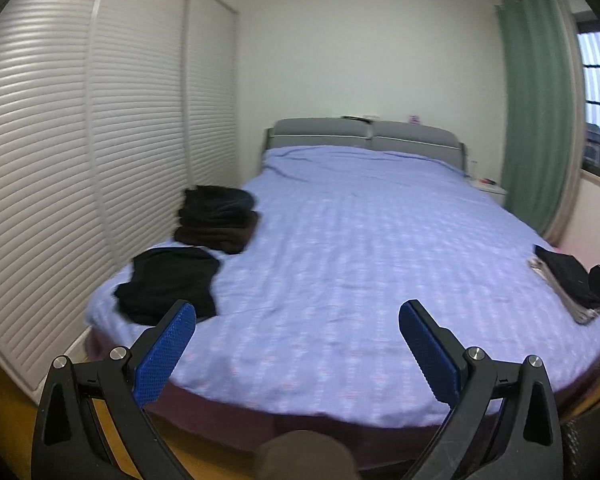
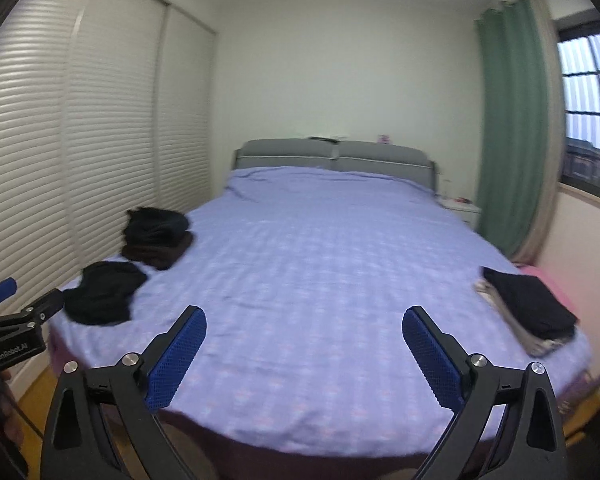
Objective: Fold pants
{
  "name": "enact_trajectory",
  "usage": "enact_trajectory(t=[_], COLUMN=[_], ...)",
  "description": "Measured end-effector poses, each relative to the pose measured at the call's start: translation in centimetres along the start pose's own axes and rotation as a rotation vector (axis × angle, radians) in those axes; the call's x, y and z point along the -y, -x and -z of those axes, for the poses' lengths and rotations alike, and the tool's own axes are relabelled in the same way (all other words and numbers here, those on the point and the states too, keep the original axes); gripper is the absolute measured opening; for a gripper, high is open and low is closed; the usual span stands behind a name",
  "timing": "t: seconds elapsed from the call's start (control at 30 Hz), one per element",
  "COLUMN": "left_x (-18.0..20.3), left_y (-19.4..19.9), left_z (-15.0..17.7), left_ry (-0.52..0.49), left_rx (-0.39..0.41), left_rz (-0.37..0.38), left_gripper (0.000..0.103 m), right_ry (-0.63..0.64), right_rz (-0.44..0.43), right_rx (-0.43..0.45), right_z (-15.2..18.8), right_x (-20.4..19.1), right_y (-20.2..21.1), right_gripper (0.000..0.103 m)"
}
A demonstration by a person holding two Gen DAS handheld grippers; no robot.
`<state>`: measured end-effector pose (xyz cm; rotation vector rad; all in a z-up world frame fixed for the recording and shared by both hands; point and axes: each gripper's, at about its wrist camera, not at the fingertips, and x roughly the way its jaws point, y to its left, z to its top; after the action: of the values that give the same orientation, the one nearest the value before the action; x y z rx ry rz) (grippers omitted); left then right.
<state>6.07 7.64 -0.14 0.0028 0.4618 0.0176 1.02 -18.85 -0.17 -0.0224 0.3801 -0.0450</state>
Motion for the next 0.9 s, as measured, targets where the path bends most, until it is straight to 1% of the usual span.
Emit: enact_trajectory(t=[0.07,0.17,0.37,0.6,0.9], left_x=[2.1,4.3,7.4,7.8,7.8], left_y=[-0.1,0.0,0.3,0.9,1.0], left_z=[-0.2,-0.2,-0.2,-0.2,0.0], left_ry=[-0.028,-0.053,-0.093,-0.105,-0.107], left_rx=[-0.006,-0.017,-0.029,-0.022,-0.021], left_rz=[0.030,0.055,0.076,0.074,0.070], left_gripper=[0.103,0.103,0.103,0.103,0.103], right_ry=[-0.018,-0.042,-0.075,-0.110,-0.114], right_rz=[0.035,0.066,0.095,0.098,0.102], right_rx=[0.003,-0.001,-0.003,-0.012,-0.009], right_z=[0.1,0.2,0.6,1.4,1.6], right_x=[1.9,4.2,6.6,8.0,8.2], right_y=[0.7,1.5,2.0,2.6,2.9], right_gripper=[0.100,0.100,0.100,0.100,0.100])
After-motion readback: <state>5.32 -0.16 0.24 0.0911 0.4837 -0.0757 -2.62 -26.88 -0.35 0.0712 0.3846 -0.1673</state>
